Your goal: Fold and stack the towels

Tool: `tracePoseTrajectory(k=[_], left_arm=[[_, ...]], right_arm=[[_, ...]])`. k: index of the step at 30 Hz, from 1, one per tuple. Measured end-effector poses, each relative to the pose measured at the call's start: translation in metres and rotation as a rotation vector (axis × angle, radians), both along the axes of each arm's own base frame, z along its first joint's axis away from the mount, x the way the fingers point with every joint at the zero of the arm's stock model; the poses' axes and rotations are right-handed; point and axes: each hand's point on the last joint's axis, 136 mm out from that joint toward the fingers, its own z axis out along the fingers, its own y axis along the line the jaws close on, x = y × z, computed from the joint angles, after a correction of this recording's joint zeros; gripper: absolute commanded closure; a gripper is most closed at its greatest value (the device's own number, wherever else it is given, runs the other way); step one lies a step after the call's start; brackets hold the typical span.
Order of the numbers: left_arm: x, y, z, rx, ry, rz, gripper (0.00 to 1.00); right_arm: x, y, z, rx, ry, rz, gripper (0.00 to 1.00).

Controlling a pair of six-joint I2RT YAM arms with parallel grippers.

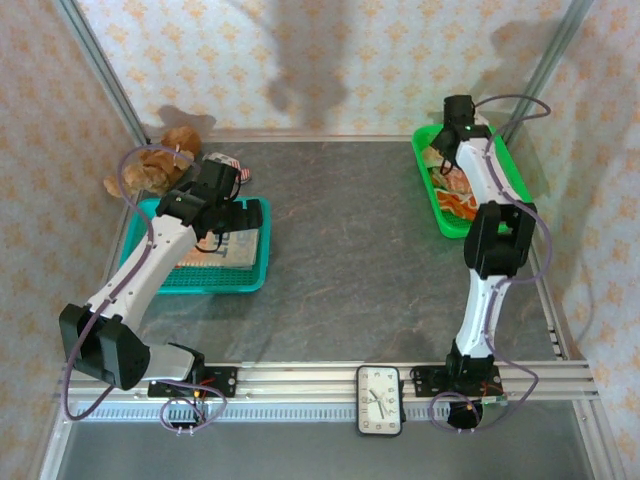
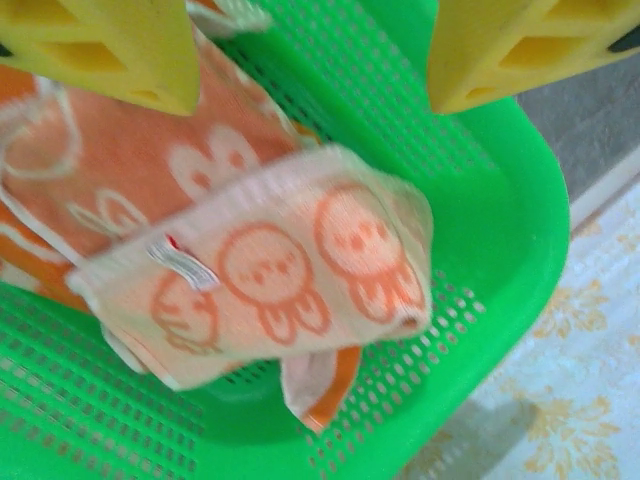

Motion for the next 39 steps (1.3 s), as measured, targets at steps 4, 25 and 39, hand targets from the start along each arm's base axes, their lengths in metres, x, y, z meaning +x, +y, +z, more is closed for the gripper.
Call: tracePoseTrajectory(k=[4,25,39], left_arm=[[0.0,-0.001,0.0,-0.009,0.001,0.002,0.0],[-0.009,0.005,0.002,-0.002,-0.013,0.027,0.0],[0.009,-0.011,-0.003,-0.041,0.022,-0.021,0.0]], right_arm=[[0.036,-0.001,-0.021,-0.011,0.015,0.009,0.39],[0.017,-0.012,-0.05,-0.045,0.148,0.016,1.0],[-0.072,0.001,0.212,-0.093,-0.322,0.073,1.0]])
